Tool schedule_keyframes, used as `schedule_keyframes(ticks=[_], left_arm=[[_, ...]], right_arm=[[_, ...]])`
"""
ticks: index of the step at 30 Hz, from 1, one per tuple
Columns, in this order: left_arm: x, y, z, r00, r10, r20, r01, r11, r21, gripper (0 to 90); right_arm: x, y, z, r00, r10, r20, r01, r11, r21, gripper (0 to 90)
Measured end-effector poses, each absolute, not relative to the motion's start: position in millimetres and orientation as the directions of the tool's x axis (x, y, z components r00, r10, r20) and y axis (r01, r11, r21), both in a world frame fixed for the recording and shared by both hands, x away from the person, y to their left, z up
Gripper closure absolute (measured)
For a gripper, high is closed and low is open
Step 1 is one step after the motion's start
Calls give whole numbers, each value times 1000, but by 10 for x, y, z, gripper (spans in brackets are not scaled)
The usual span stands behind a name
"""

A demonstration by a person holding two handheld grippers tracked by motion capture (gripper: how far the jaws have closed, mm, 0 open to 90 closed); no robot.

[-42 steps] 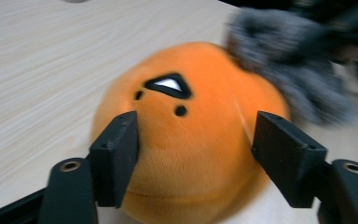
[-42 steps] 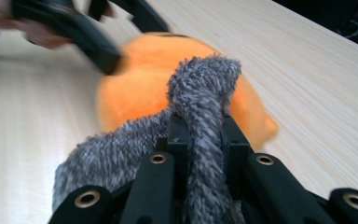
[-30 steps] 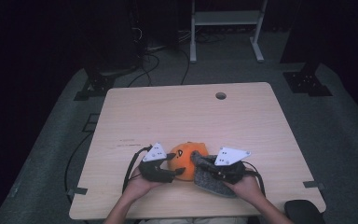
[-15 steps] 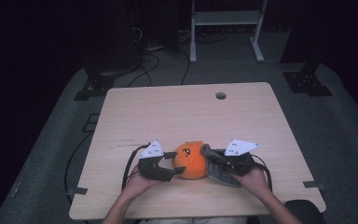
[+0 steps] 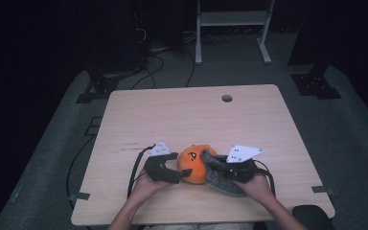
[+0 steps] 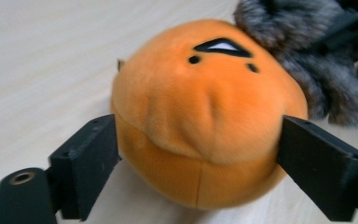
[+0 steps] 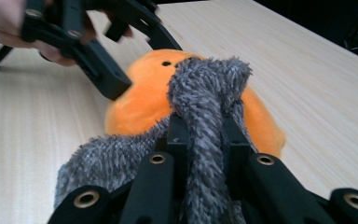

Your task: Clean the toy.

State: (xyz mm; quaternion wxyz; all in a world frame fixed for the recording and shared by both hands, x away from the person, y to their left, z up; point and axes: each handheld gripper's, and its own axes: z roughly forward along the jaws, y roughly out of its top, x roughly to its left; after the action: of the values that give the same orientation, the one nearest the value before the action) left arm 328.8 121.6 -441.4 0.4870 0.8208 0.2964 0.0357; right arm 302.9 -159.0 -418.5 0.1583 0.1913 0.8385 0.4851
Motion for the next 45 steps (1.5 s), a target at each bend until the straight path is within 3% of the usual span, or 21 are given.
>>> schedule_keyframes(ticks=[2,3,4,6,9,12,14,17,18,20,21,27,32,33,35,37,39,41,42,43,45], left_arm=[[3274,1192,-4420,831,518,-205,430,-364,826,239],[3240,1174,-4404,840,520,-156,390,-378,840,239],[3179,1143,-4341,858,509,-61,315,-431,845,343],[3139,1140,-4311,858,512,-36,294,-433,852,384],[3144,1152,-4308,864,502,-38,287,-428,857,375],[3196,1156,-4348,845,522,-114,345,-371,862,178],[3249,1142,-4424,825,530,-198,428,-356,831,149],[3208,1132,-4409,836,531,-142,378,-368,850,317],[3150,1092,-4330,852,523,-32,295,-428,854,351],[3121,1087,-4298,855,519,4,266,-444,855,382],[3091,1114,-4239,859,510,48,224,-459,860,384],[3080,1148,-4231,872,485,64,201,-476,856,375],[3005,995,-4212,881,448,154,133,-544,828,369],[3001,999,-4215,880,450,151,134,-541,830,369],[3012,1018,-4228,878,460,130,149,-521,840,279],[3058,1033,-4237,865,496,71,203,-477,855,192],[3116,1041,-4247,854,519,-2,271,-441,856,174],[3140,1041,-4265,852,521,-46,301,-417,858,253],[3085,1010,-4259,863,505,29,235,-451,861,306],[3085,1010,-4259,863,505,29,235,-451,861,334],[3008,943,-4244,878,461,126,146,-510,848,354]], right_arm=[[2978,-1535,-4190,-889,450,-83,150,459,876,773],[2978,-1535,-4190,-889,450,-83,150,459,876,773],[2943,-1469,-4169,-901,422,-95,125,464,877,773],[2958,-1461,-4134,-893,434,-119,112,472,875,773],[3014,-1526,-4121,-873,473,-121,132,467,874,774],[3036,-1648,-4153,-853,506,-128,157,483,861,776],[2992,-1624,-4169,-864,490,-116,158,483,861,775],[2949,-1528,-4161,-883,458,-100,146,471,870,775],[2925,-1414,-4129,-890,439,-121,119,482,868,775],[2933,-1388,-4090,-887,441,-137,107,486,868,775],[2944,-1409,-4083,-881,450,-146,106,488,867,775],[3006,-1603,-4117,-851,509,-130,152,475,867,775],[2880,-1356,-4041,-889,423,-174,54,476,878,774],[2880,-1356,-4041,-889,423,-174,54,476,878,774],[2930,-1393,-4045,-886,435,-160,71,469,880,776],[2945,-1439,-4075,-875,454,-166,85,484,871,777],[2944,-1474,-4100,-869,462,-179,88,499,862,777],[2950,-1479,-4088,-871,463,-165,97,490,866,778],[2944,-1468,-4070,-874,457,-166,90,487,869,778],[2944,-1468,-4070,-874,457,-166,90,487,869,778],[2910,-1418,-4017,-889,432,-153,76,467,881,777]])
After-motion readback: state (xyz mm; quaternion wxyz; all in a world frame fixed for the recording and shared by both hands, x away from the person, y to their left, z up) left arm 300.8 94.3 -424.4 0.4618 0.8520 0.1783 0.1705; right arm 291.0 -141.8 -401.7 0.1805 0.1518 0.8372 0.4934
